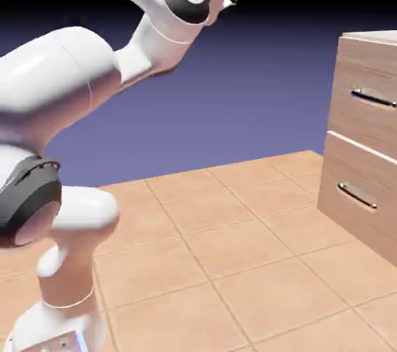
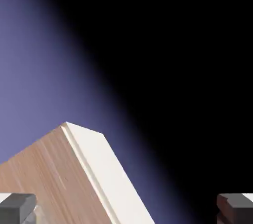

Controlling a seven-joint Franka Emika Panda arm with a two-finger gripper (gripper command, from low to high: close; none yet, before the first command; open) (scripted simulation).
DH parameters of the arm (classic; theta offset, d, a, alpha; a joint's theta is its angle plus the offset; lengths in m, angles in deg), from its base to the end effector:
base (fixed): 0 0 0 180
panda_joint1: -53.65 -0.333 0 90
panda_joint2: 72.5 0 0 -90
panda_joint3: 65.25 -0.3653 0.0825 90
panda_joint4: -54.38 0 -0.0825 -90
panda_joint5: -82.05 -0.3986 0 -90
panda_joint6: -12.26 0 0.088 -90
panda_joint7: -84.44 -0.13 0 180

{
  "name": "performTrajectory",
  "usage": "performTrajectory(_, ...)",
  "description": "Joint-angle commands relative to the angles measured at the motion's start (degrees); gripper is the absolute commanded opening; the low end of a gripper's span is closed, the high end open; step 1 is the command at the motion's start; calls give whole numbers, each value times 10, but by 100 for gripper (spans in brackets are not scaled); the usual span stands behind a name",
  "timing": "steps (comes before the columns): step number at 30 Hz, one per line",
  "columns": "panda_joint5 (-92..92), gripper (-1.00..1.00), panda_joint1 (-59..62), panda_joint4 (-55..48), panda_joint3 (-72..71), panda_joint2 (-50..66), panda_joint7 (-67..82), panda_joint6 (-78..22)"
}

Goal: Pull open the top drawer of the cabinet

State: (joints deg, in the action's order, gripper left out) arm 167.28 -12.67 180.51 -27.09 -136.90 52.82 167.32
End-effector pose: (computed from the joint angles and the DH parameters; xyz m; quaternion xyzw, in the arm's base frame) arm 0.3529 -0.0381 0.8041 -0.6733 -0.1818 -0.7166 0.0102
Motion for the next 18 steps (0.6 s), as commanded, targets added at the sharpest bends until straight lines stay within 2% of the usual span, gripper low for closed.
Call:
performTrajectory(1,25,0,-19,-10,11,-9,3,-6)
performTrajectory(18,449,0,-345,-184,201,-167,57,-100)
